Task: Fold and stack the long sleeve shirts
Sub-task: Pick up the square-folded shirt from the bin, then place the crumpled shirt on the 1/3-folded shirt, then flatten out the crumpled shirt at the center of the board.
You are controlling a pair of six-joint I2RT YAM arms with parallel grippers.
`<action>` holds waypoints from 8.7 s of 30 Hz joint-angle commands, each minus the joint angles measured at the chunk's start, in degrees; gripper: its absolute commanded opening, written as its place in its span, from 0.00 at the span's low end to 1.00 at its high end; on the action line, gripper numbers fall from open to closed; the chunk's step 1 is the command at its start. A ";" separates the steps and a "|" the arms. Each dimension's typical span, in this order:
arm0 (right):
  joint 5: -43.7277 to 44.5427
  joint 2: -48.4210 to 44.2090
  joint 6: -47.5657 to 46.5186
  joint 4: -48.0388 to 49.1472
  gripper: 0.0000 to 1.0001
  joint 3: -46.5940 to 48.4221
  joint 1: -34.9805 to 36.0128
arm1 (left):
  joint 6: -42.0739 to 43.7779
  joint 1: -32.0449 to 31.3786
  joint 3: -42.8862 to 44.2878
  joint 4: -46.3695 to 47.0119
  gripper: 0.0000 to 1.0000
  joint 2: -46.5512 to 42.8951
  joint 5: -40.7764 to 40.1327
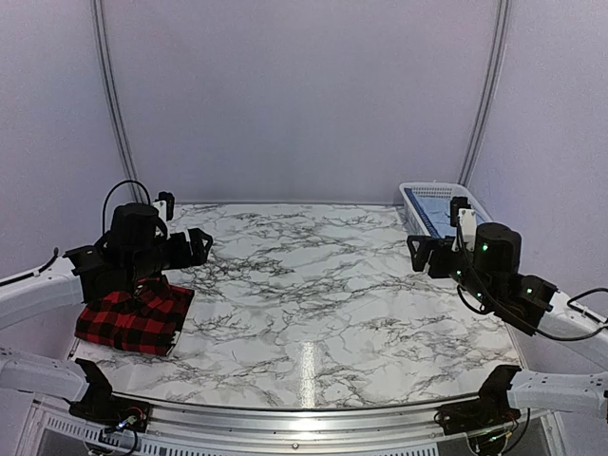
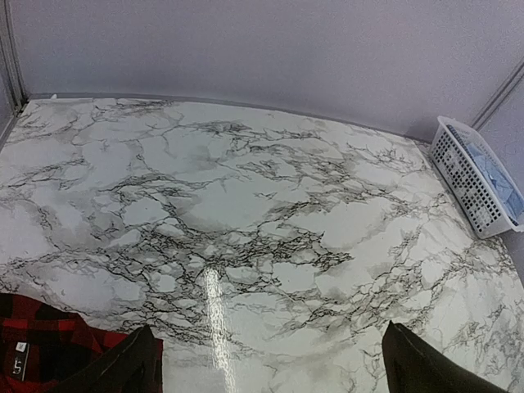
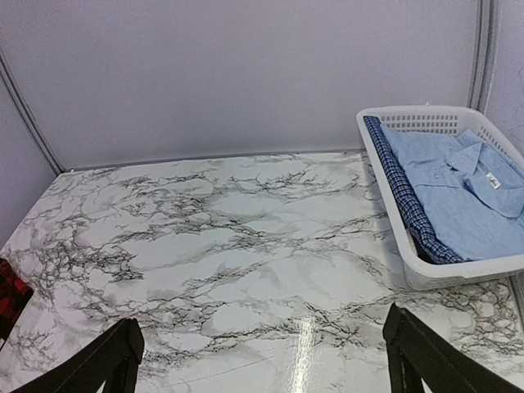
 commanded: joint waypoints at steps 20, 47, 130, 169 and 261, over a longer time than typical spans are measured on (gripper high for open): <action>-4.88 14.62 -1.52 1.59 0.99 10.14 -7.26 | 1.34 -0.16 1.05 0.60 0.99 -0.23 0.01; -11.46 63.71 5.19 -2.25 0.88 47.61 -40.75 | -0.09 -0.16 5.68 -2.01 0.99 2.39 8.56; 14.07 39.60 -38.23 2.55 0.00 72.93 -2.59 | -0.35 -0.07 10.64 -3.56 0.99 6.36 8.74; -4.97 47.47 -7.09 -8.46 0.79 41.29 13.40 | -6.60 4.80 6.88 -4.60 0.99 11.15 26.68; -6.18 36.51 -7.16 -27.18 0.00 43.77 0.36 | -7.29 4.82 56.96 -10.67 0.51 53.56 34.58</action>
